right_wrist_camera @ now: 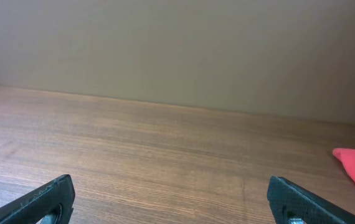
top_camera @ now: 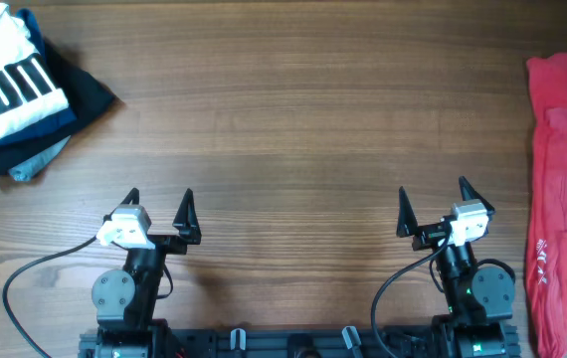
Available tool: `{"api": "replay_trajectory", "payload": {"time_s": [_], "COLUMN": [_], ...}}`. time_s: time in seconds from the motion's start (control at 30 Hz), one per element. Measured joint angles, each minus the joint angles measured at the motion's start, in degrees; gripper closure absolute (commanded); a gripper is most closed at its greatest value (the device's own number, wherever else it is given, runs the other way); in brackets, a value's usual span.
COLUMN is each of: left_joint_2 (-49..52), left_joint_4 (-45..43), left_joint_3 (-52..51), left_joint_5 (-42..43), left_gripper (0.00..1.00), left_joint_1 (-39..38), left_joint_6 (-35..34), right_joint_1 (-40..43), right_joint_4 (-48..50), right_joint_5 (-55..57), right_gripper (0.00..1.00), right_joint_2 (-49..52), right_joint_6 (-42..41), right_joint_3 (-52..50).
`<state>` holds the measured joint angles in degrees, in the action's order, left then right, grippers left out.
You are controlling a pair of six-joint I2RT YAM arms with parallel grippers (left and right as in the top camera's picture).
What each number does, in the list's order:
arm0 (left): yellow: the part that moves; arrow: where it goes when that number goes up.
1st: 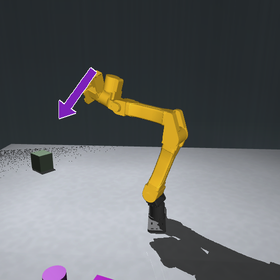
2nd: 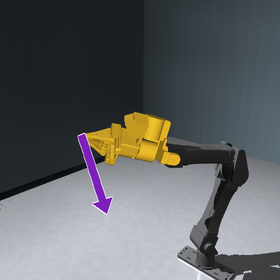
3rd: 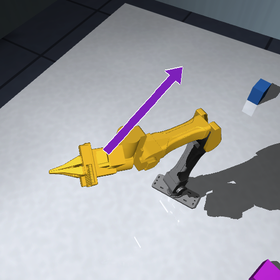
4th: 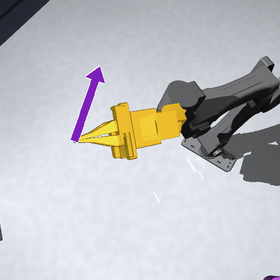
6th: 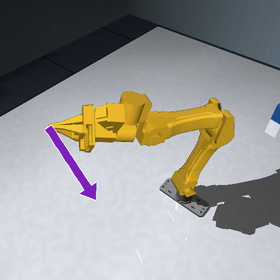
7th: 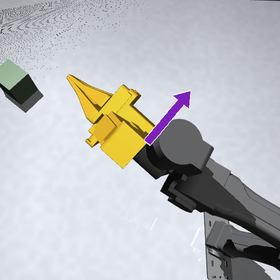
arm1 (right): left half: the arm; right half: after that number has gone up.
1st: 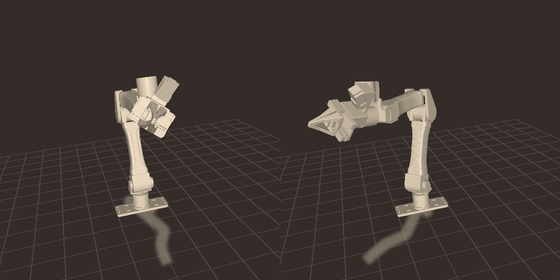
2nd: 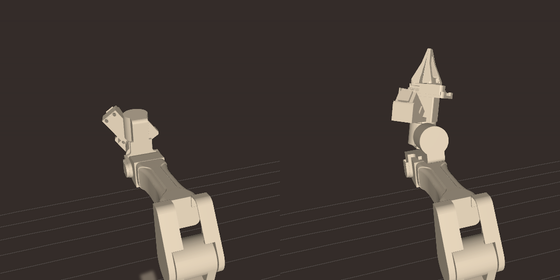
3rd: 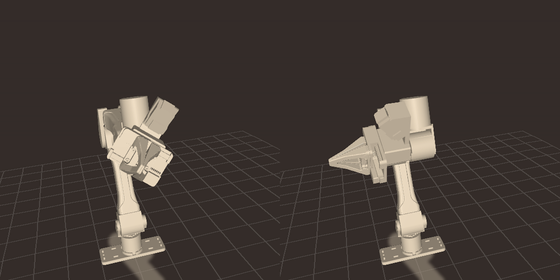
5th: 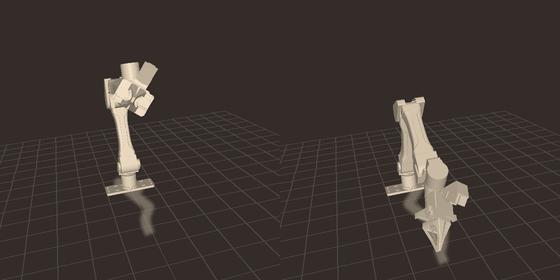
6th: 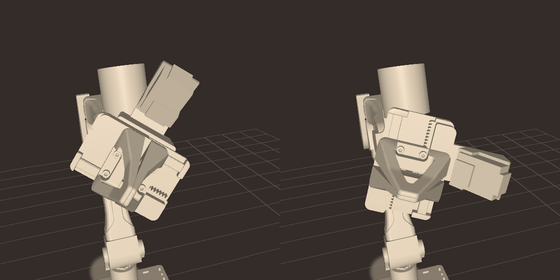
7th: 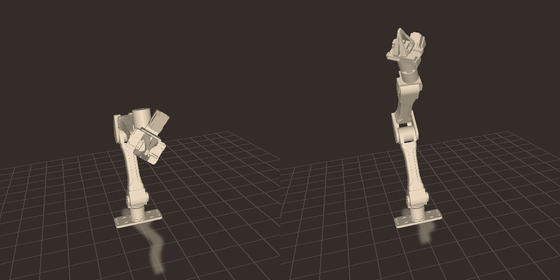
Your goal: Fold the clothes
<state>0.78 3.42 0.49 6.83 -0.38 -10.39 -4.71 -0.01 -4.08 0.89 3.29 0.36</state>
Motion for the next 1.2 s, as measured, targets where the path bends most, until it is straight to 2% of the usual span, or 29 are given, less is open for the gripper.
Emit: {"api": "replay_trajectory", "payload": {"time_s": [0.93, 1.2], "left_joint_2": [0.0, 0.0], "left_joint_4": [0.0, 0.0], "left_joint_3": [0.0, 0.0], "left_joint_5": [0.0, 0.4], "left_gripper": [0.0, 0.0], "left_joint_1": [0.0, 0.0], "left_joint_6": [-0.1, -6.8], "right_joint_1": [0.0, 0.0], "right_joint_4": [0.0, 0.0], "right_joint_5": [0.0, -0.4], "right_gripper": [0.0, 0.0], "right_joint_2": [0.0, 0.0], "right_joint_6": [-0.3, -12.8], "right_joint_3": [0.0, 0.0]}}
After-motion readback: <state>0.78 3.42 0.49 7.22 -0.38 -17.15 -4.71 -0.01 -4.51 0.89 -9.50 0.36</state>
